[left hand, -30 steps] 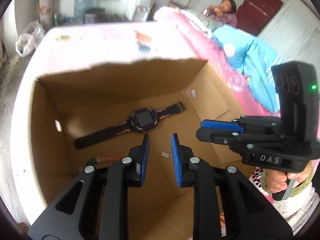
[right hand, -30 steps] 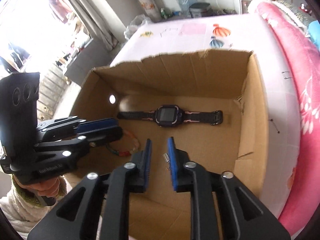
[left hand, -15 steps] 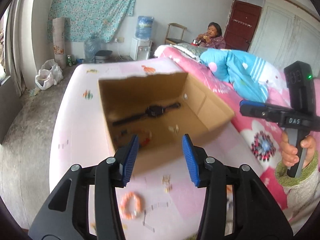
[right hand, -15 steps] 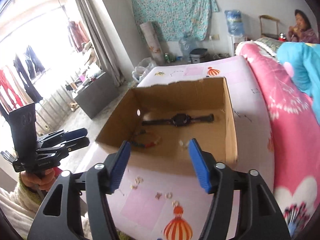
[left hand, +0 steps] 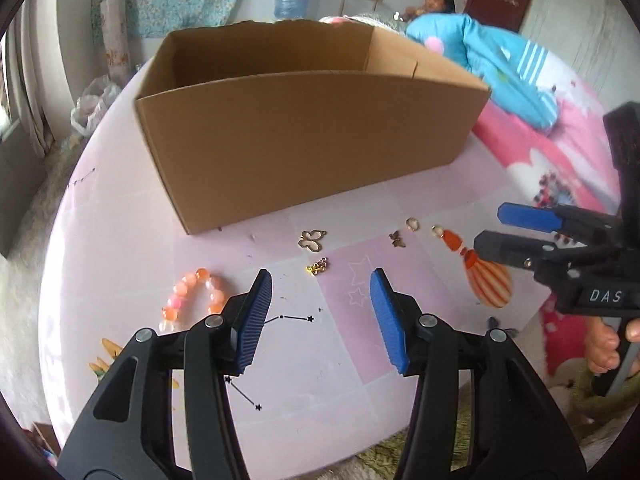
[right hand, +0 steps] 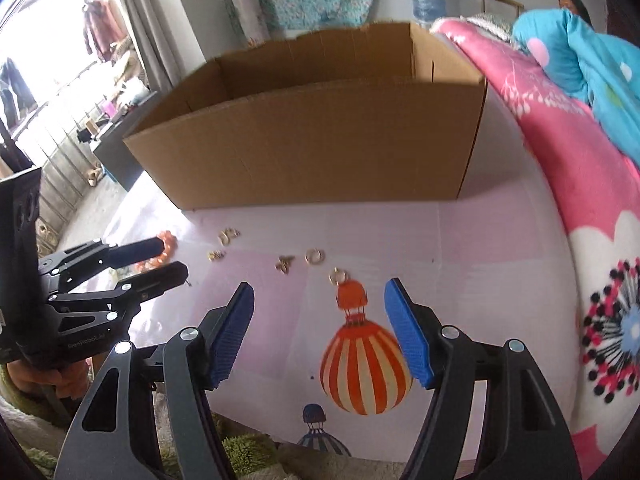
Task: Organize jewelry
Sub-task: 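Move the left gripper back down to the gold charms on the table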
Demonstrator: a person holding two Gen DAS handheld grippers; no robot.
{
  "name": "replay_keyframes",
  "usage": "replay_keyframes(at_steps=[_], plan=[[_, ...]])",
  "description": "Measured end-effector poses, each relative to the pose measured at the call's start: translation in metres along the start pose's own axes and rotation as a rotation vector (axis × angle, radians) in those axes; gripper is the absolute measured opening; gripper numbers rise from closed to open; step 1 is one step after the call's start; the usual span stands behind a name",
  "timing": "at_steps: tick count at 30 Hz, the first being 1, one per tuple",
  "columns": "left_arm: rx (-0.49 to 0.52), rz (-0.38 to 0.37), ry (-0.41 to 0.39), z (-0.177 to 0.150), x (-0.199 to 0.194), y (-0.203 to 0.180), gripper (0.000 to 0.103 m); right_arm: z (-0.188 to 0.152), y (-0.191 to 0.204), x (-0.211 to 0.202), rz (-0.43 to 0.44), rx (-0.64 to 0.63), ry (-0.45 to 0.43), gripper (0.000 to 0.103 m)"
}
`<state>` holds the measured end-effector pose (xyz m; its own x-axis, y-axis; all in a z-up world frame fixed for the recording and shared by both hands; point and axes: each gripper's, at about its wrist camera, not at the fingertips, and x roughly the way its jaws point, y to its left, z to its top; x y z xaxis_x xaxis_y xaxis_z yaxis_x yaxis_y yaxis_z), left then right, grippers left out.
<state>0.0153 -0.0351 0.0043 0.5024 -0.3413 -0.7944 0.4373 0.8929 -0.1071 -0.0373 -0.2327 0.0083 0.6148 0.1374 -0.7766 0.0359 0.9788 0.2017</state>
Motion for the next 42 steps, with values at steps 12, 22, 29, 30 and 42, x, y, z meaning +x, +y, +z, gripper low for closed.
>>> replay_keyframes(at_steps=[12,22,29,30,42], plan=[[0.042,0.044,0.018,0.017,0.019,-0.002,0.039,0.007,-0.005,0.015,0.043,0.08,0.006,0.066],[0.076,0.042,0.076,0.03,0.043,-0.003,0.027,0.009,0.021,0.026,0.087,-0.007,0.025,0.056],[0.079,0.042,0.11,0.034,0.056,-0.001,0.021,0.012,0.02,0.03,0.099,-0.011,0.033,0.056],[0.081,0.044,0.111,0.034,0.057,-0.002,0.02,0.011,0.02,0.031,0.099,-0.009,0.033,0.056],[0.104,0.056,0.106,0.034,0.061,-0.015,0.012,0.011,-0.003,0.028,0.093,0.044,0.025,0.056]])
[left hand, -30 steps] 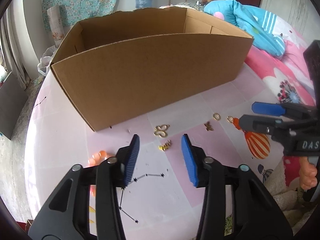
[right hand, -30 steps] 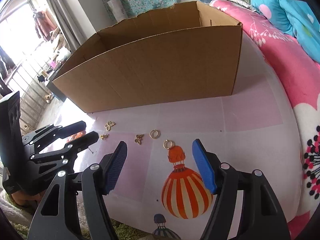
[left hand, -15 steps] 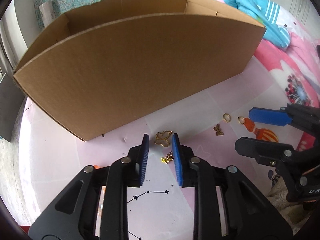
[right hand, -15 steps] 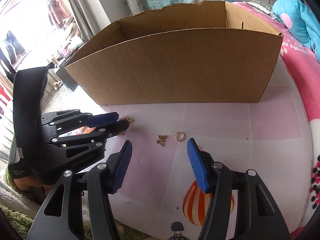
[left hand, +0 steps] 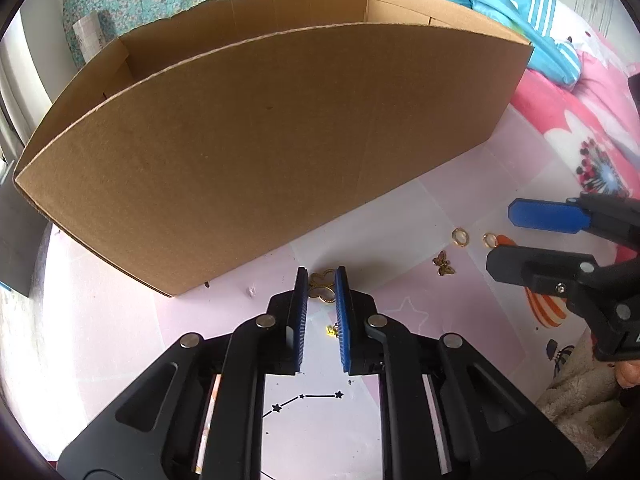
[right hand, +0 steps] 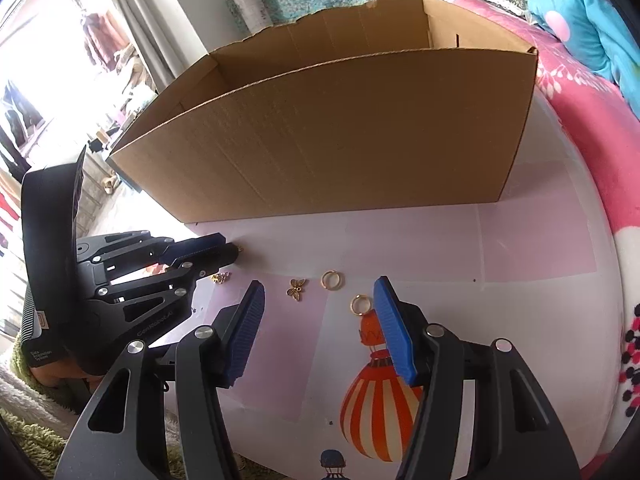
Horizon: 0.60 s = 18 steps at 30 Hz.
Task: Organize jewelry
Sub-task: 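Close the left gripper on the gold butterfly charm and lift it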
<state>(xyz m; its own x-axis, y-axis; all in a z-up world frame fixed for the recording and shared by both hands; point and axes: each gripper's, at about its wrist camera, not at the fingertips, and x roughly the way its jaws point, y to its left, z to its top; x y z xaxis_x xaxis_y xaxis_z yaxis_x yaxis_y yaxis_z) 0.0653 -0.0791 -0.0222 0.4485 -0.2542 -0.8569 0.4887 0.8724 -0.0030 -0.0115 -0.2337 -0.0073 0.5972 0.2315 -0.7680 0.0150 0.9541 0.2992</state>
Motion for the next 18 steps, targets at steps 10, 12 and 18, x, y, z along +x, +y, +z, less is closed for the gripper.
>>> replay_keyframes(at_steps=[10,12,18], plan=[[-0.033,-0.016,-0.031,-0.006,-0.014,0.022,0.012,0.0,0.012,0.0,0.012,-0.036,0.002,0.046],[-0.037,-0.013,-0.036,-0.008,-0.016,0.024,0.012,0.0,0.015,0.003,0.019,-0.041,0.013,0.04],[-0.057,-0.015,-0.054,-0.011,-0.023,0.024,0.012,0.0,0.024,0.023,0.012,-0.067,0.072,0.02]])
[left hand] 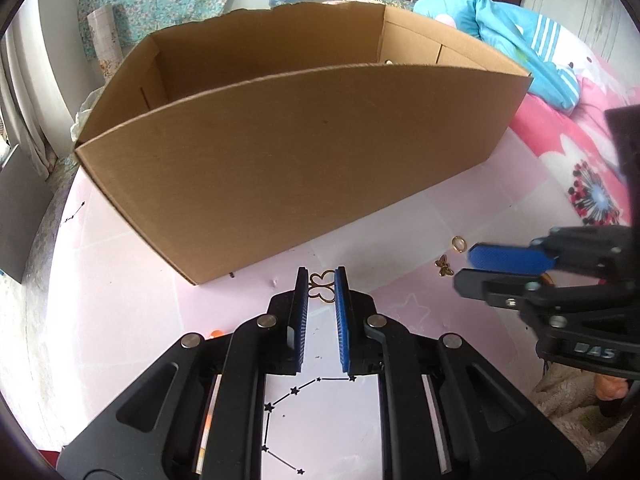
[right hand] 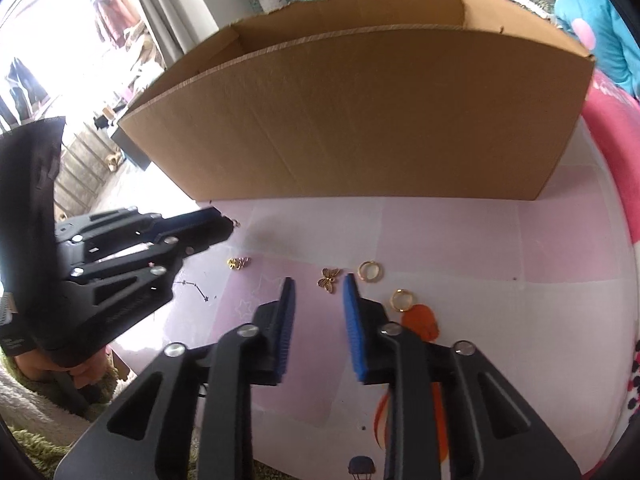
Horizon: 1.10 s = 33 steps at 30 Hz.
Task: Organize jewelry
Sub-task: 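Close the left gripper on the gold butterfly charm and lift it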
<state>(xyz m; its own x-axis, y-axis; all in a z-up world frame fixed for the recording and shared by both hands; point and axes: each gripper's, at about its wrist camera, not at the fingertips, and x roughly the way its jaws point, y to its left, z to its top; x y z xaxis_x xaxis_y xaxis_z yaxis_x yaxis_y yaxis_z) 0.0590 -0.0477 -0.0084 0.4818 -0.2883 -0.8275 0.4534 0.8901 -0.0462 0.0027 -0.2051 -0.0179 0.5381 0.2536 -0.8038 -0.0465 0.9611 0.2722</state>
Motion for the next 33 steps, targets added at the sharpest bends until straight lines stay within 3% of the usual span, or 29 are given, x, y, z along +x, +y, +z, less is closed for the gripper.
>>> replay_keyframes(at_steps=[14,19,33], plan=[[-0.027,-0.025,-0.01,0.0,0.001,0.005,0.012,0.005,0.025,0.018,-0.161,-0.14,0.017,0.012],[-0.033,-0.031,-0.016,-0.001,0.001,0.007,0.012,0.007,0.027,0.019,-0.165,-0.14,0.022,0.006],[-0.024,-0.027,-0.054,-0.004,-0.016,0.004,0.012,0.004,0.014,-0.003,-0.127,-0.106,-0.021,0.007]])
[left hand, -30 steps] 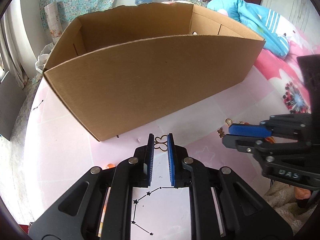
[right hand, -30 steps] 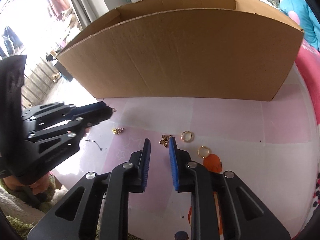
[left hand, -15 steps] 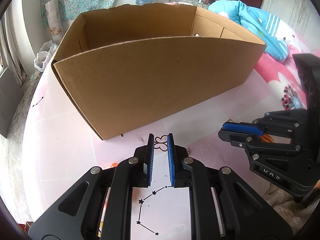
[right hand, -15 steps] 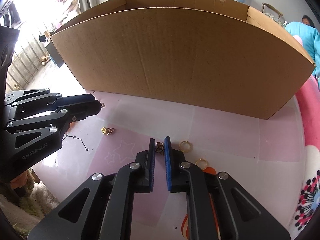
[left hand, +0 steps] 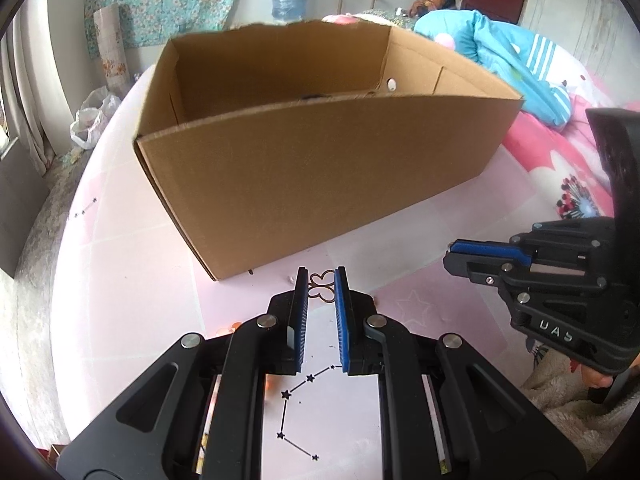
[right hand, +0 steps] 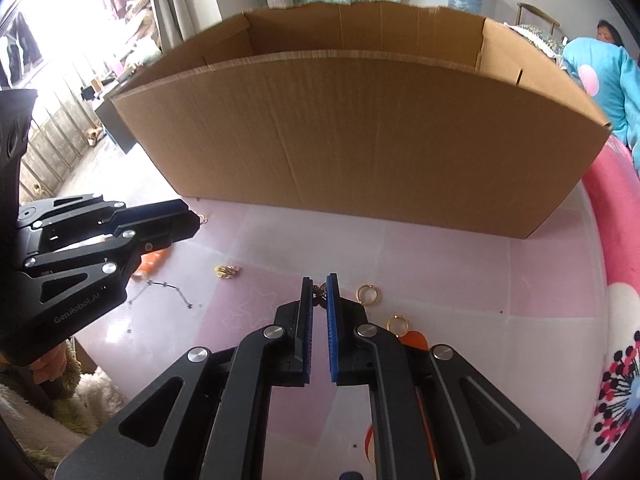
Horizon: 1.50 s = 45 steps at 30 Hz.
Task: Organize jewelry
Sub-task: 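Close the left gripper on the gold butterfly charm and lift it, then carry the butterfly charm in the left gripper up over the box, then open the left gripper to drop the butterfly charm into the box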
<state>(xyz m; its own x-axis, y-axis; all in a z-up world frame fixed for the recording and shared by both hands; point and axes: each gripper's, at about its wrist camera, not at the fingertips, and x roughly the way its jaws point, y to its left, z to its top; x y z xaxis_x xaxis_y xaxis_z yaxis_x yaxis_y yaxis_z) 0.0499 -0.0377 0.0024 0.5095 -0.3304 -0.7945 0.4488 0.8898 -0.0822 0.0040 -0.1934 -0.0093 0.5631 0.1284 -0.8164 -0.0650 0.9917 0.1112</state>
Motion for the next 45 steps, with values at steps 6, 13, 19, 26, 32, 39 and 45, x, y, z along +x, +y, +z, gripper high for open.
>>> replay_keyframes(at_steps=[6,13,19,26,32,39,45], plan=[[0.02,-0.047,-0.045,0.008,-0.037,-0.006,0.012,0.007,0.001,-0.04,0.054,0.001,-0.082,0.007],[0.063,-0.127,-0.163,0.053,-0.083,-0.005,0.012,0.042,0.0,-0.091,0.08,-0.024,-0.252,0.007],[0.09,-0.163,-0.076,0.12,-0.047,0.003,0.012,0.083,-0.025,-0.091,0.089,-0.03,-0.31,0.007],[0.04,-0.236,0.219,0.184,0.066,0.019,0.012,0.129,-0.06,-0.024,0.065,-0.015,-0.105,0.007],[0.069,-0.175,0.369,0.195,0.135,0.011,0.012,0.147,-0.079,0.011,0.01,-0.037,-0.009,0.007],[-0.005,-0.196,0.46,0.199,0.157,0.017,0.013,0.158,-0.089,0.017,-0.001,-0.031,-0.013,0.008],[-0.034,-0.188,0.452,0.198,0.154,0.023,0.023,0.162,-0.098,0.01,0.017,0.018,-0.047,0.008]])
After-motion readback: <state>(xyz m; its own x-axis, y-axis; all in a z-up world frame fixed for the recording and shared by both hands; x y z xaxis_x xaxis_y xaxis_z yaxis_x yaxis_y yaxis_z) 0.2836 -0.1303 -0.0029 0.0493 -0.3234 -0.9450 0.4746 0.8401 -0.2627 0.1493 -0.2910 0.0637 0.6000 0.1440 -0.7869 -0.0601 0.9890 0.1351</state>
